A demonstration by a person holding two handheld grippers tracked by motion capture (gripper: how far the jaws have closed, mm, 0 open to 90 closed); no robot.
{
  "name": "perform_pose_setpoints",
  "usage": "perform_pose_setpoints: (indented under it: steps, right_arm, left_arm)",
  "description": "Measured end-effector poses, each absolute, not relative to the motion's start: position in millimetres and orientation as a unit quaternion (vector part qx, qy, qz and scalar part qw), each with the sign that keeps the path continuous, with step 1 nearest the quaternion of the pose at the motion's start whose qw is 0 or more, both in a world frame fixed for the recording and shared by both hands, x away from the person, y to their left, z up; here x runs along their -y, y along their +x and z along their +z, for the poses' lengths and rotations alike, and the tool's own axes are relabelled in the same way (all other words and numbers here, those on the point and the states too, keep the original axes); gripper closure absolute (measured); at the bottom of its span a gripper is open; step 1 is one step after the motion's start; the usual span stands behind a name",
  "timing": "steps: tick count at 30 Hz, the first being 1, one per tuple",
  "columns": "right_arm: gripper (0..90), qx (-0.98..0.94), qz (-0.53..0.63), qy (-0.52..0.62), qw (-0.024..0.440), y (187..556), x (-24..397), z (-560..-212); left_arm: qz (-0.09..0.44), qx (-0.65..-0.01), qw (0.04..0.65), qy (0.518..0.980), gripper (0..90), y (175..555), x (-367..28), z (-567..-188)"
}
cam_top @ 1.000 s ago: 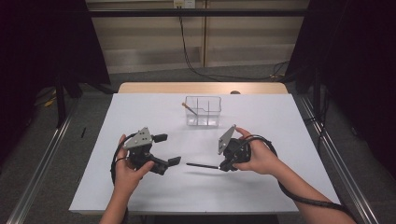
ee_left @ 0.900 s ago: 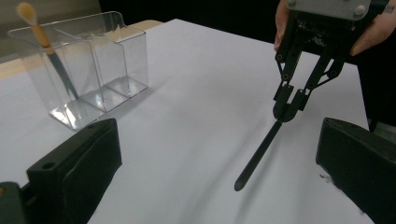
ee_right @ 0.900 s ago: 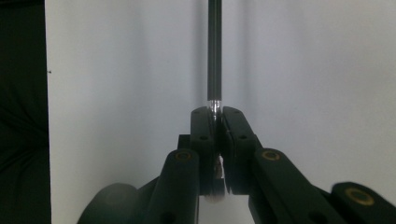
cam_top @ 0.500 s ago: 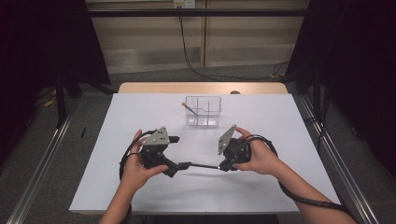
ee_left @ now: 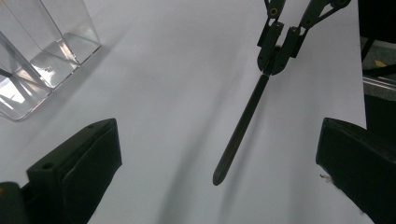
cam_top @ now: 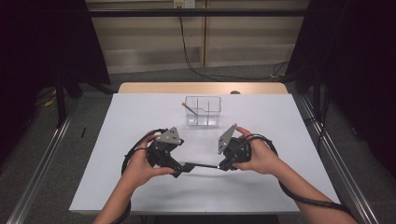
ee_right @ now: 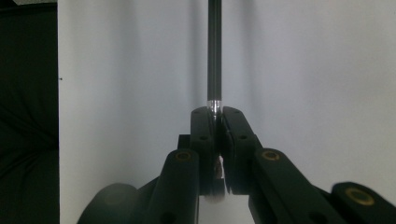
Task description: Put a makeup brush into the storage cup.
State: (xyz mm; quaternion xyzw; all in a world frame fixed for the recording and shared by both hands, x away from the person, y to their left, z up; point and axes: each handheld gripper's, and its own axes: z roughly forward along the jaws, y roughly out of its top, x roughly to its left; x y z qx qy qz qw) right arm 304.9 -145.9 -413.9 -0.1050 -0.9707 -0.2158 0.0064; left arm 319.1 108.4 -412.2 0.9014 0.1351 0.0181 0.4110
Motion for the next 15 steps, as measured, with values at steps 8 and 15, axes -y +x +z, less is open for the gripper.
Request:
perform_pose_setpoints:
  steps: [8,15]
  right_arm:
    - [84.2,0.97,-0.22,-0.102,0.007,305,145,-412]
    - [84.2,0.97,-0.223,-0.1,0.004,305,144,-410]
  left_arm:
    - [0.027,-0.112,0.365,0.924,9.1,322,-97,-406]
    - [0.02,-0.099,0.32,0.942,20.4,321,-87,-406]
